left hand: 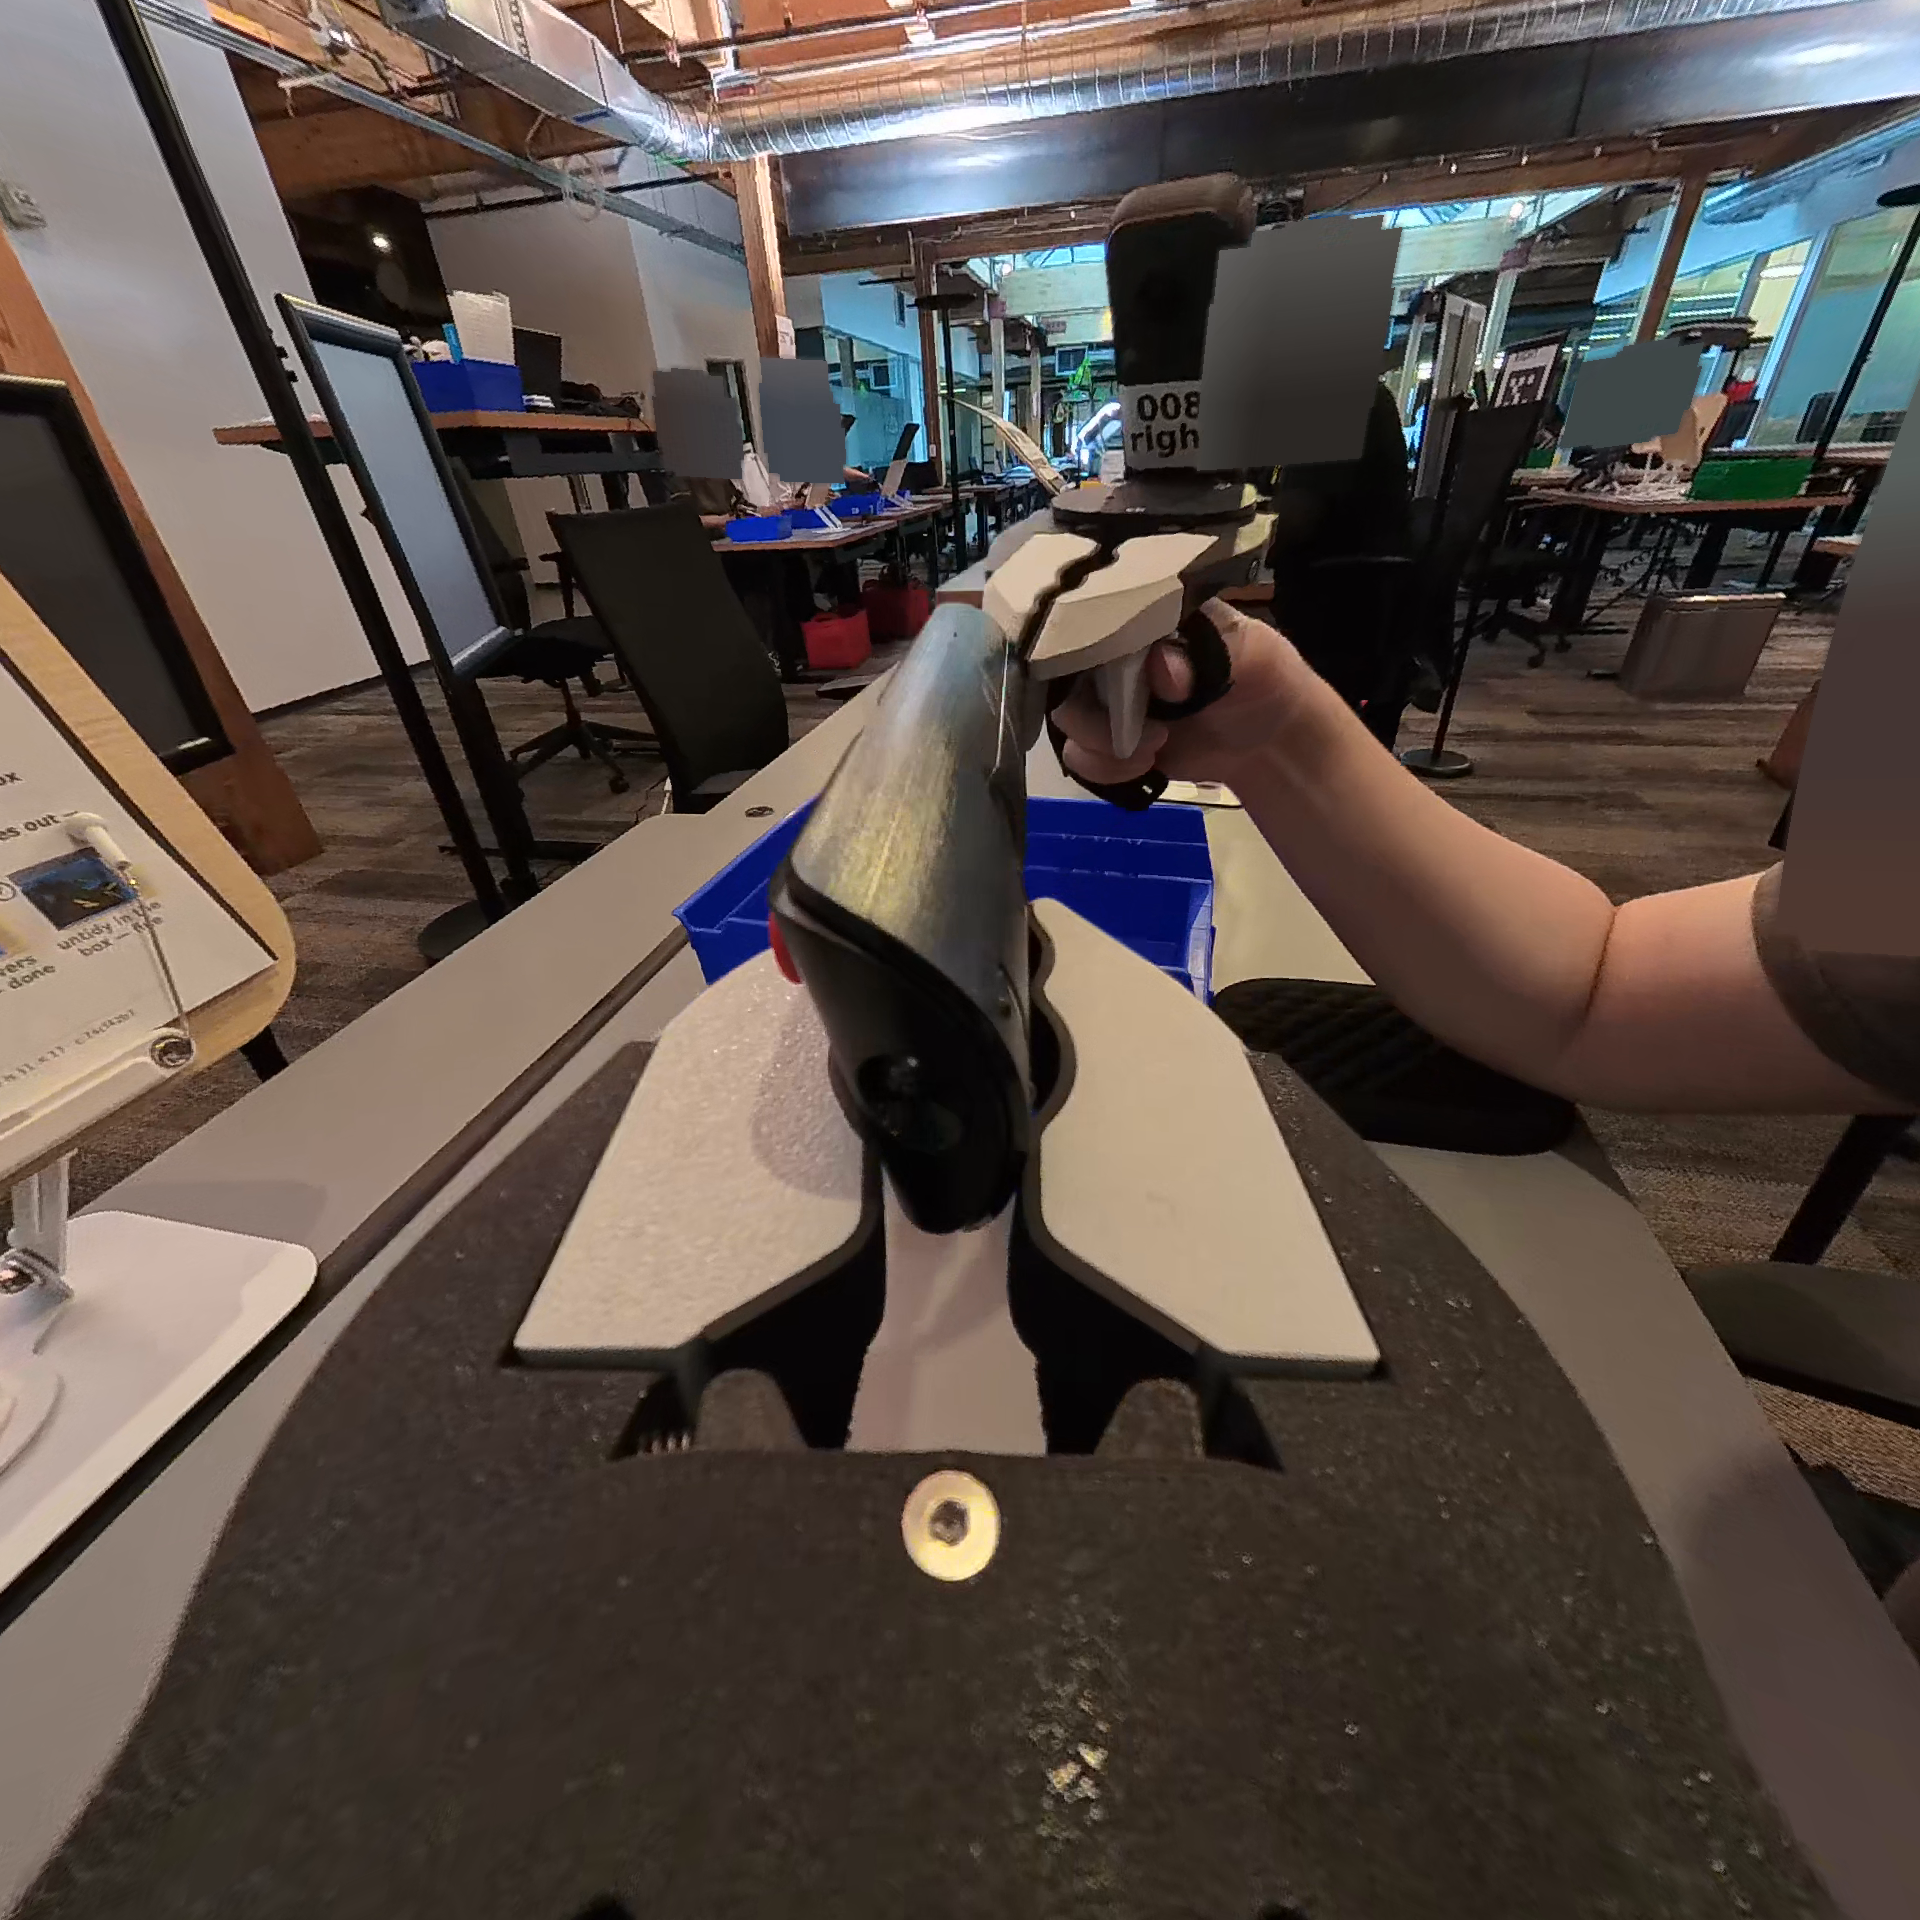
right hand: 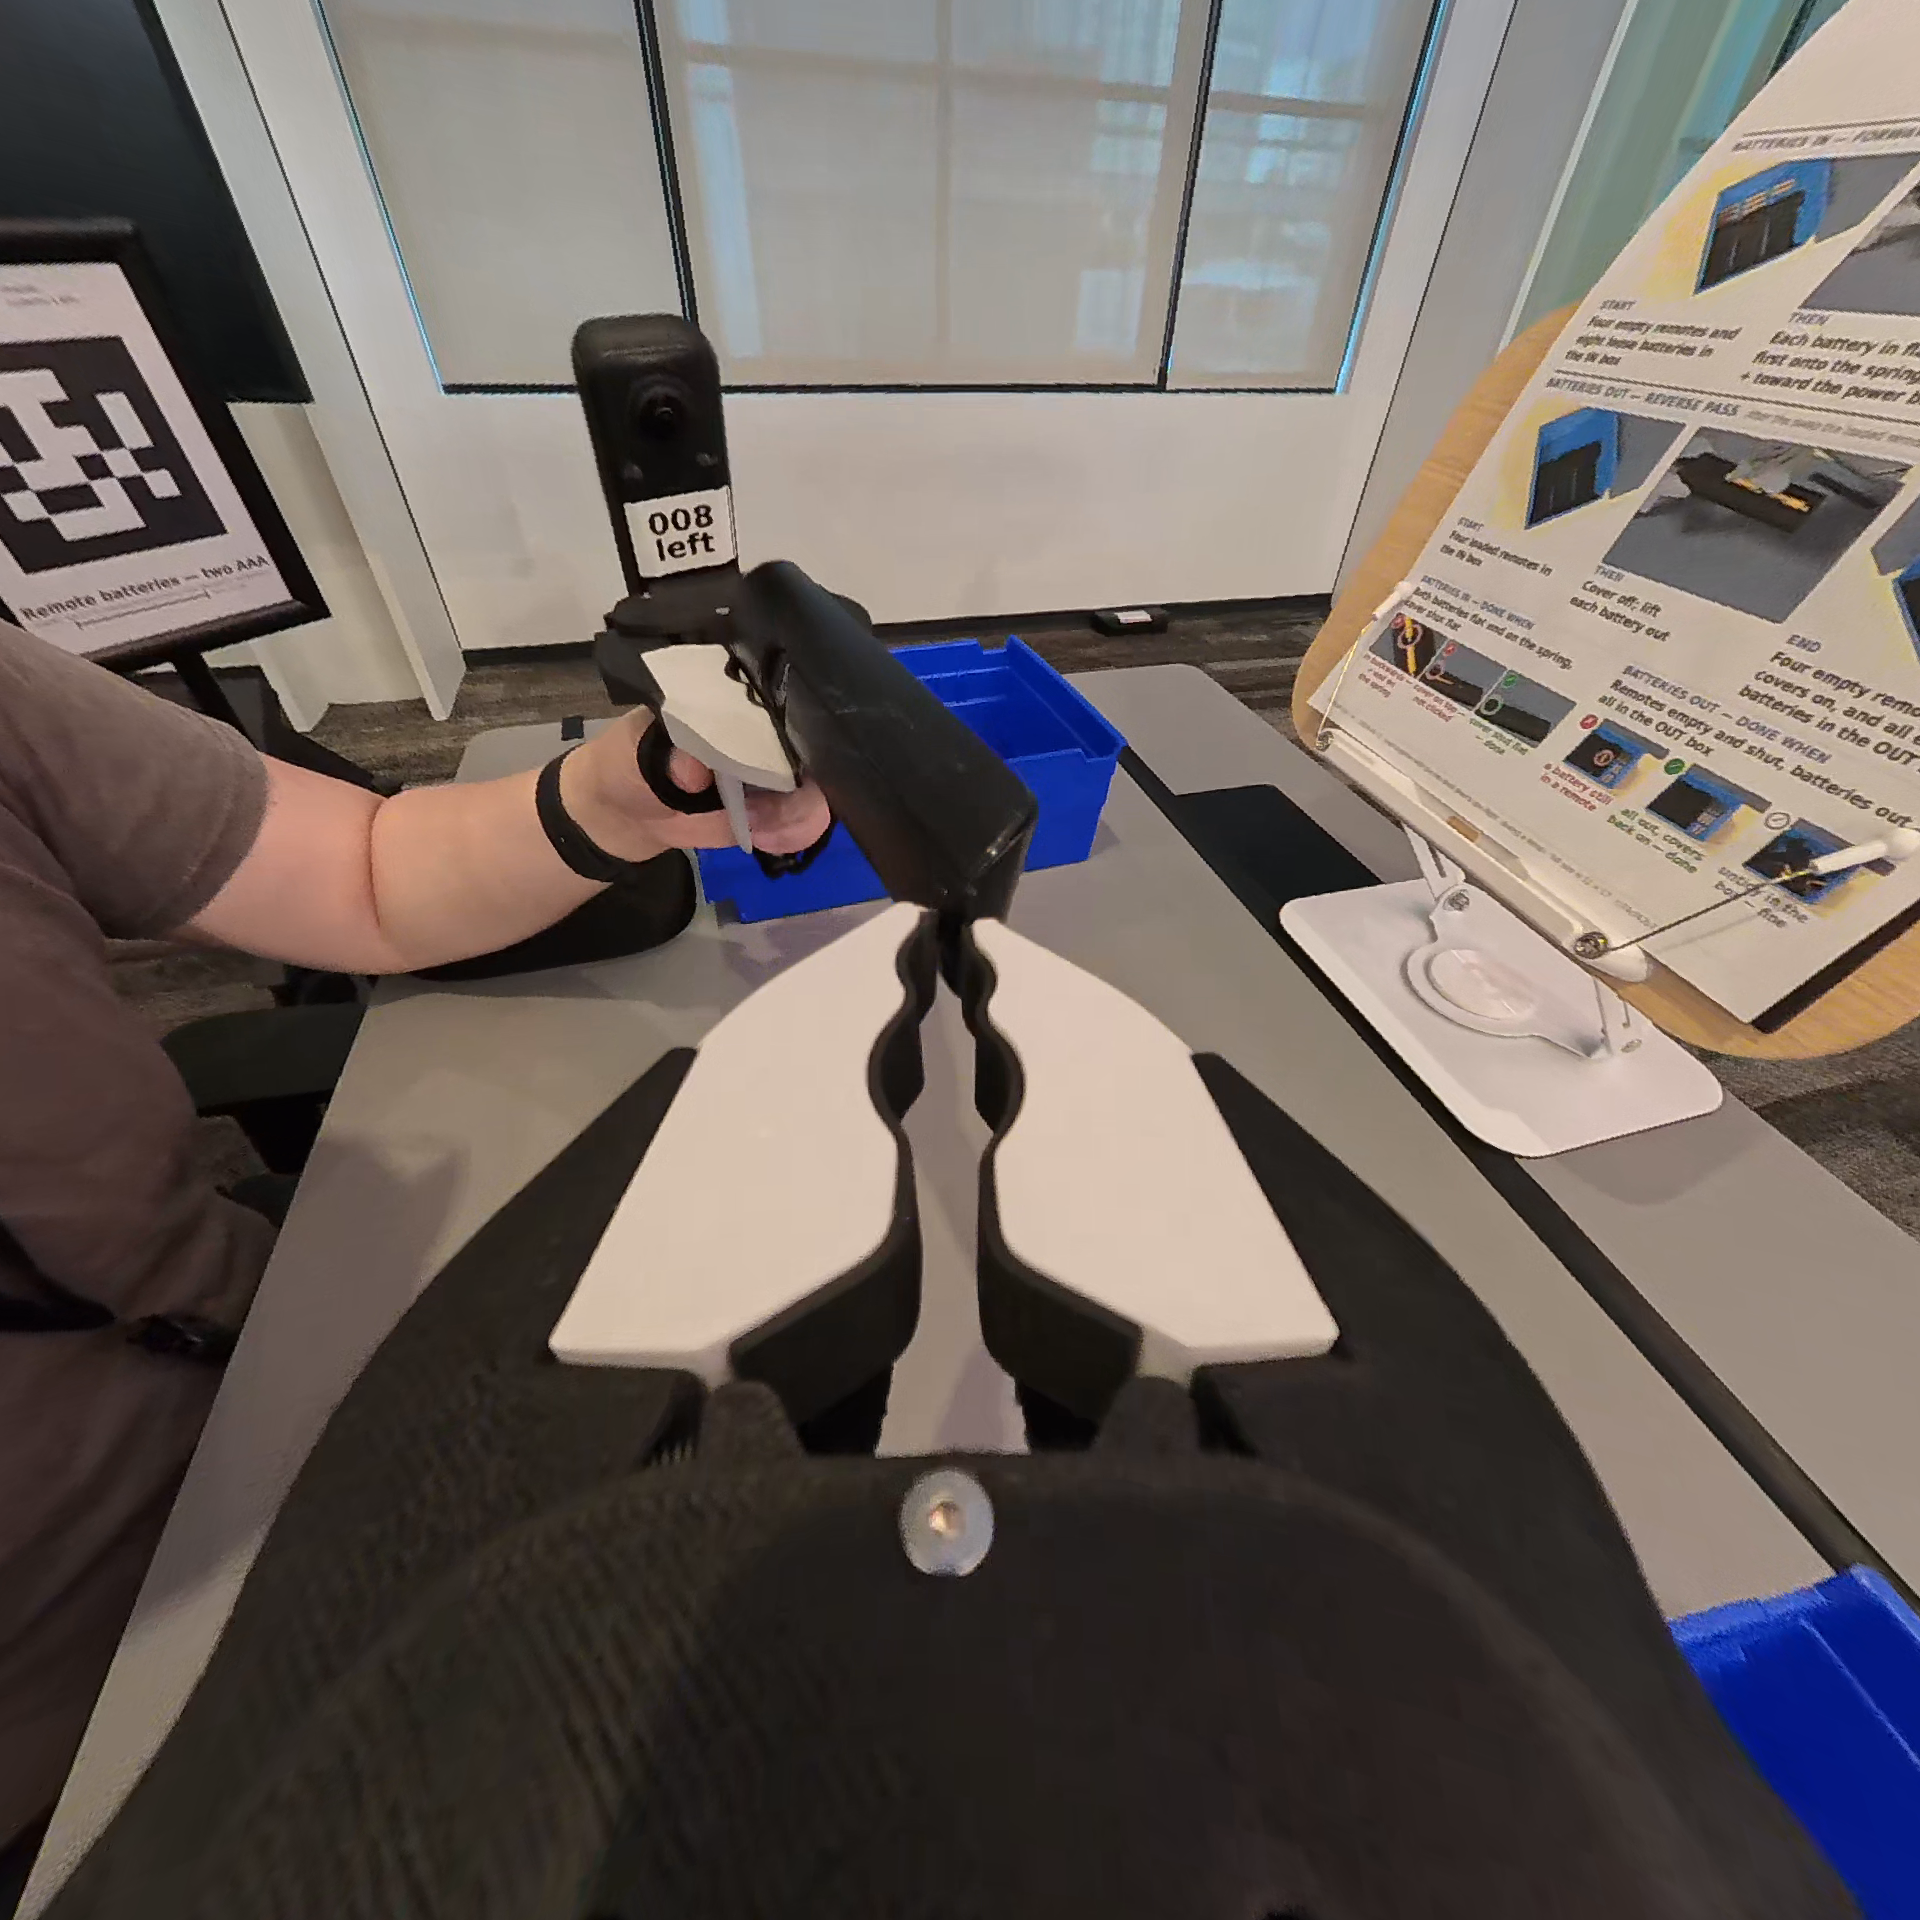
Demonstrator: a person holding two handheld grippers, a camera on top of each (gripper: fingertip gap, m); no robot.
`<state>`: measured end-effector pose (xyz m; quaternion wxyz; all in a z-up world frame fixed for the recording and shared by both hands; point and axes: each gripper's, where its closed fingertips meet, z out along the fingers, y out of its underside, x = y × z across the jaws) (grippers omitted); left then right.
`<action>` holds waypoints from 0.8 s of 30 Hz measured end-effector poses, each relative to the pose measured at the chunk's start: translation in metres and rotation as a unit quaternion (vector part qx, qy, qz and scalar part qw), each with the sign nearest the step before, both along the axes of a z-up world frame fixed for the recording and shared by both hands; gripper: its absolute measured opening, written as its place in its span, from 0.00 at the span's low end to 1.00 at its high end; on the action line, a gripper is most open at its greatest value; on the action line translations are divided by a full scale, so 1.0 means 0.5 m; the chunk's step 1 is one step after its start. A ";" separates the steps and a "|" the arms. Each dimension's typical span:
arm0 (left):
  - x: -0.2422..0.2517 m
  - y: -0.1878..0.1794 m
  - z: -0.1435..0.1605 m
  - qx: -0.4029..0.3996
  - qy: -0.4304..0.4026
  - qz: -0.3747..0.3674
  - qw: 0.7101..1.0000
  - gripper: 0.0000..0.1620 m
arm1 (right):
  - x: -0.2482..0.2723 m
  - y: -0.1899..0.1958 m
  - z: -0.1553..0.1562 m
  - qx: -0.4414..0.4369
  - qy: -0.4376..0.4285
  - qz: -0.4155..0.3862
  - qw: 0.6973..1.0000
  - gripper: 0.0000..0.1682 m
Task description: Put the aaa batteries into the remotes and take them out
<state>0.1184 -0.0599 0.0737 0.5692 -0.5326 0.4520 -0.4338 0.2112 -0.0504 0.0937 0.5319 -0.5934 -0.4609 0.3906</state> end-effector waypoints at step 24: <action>0.001 0.009 -0.028 -0.077 0.017 -0.030 0.996 0.14 | 0.006 0.002 -0.033 -0.145 0.061 0.092 0.983 0.01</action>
